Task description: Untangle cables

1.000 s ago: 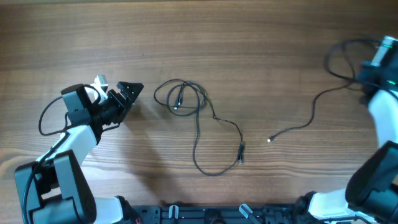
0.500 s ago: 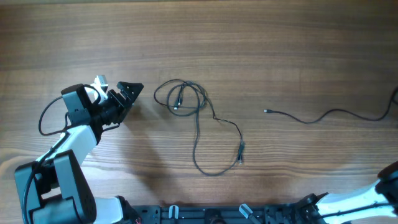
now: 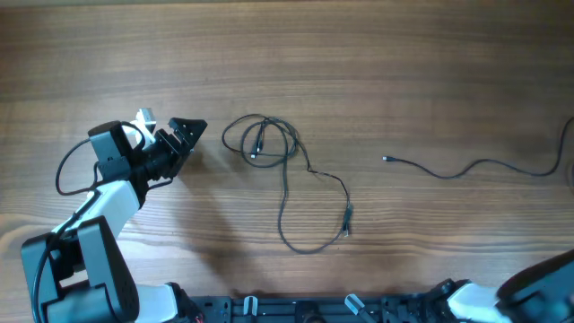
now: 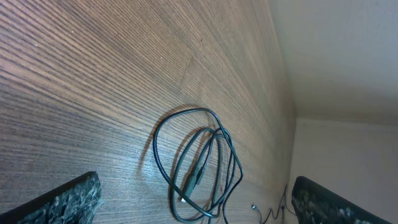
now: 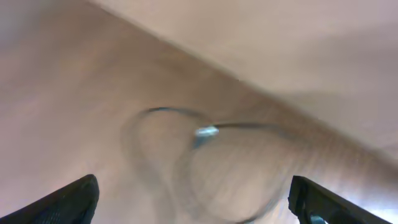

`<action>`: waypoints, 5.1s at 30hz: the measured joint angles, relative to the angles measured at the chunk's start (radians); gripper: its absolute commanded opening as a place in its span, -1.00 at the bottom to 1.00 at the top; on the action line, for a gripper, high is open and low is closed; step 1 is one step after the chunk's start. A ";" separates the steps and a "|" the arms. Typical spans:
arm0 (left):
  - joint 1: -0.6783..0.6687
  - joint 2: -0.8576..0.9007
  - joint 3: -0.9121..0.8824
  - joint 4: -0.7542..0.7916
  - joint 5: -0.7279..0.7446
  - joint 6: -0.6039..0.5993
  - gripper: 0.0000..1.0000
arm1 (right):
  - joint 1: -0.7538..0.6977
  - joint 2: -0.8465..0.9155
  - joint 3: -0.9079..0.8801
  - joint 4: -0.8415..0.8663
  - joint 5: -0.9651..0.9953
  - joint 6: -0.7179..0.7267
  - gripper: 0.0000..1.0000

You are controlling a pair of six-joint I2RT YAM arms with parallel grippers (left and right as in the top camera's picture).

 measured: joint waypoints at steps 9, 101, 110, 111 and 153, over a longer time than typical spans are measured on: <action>0.000 0.000 0.000 0.000 0.000 0.000 1.00 | 0.630 -0.042 -0.126 -0.400 -0.129 0.367 0.99; -0.737 -0.185 0.031 -0.450 -0.623 -0.138 0.71 | 1.331 0.208 -0.122 -0.030 -0.339 -0.109 -0.91; -0.884 0.000 0.050 -0.261 -0.776 -0.146 -0.08 | 1.331 0.208 -0.121 -0.024 -0.339 -0.053 -0.91; -0.903 0.004 0.050 -0.261 -0.807 -0.143 -0.07 | 1.331 0.208 -0.121 -0.023 -0.339 -0.053 -0.91; -0.520 0.090 0.041 -0.138 -0.359 0.142 -0.92 | 0.645 -0.072 0.061 -0.202 -0.459 0.071 0.28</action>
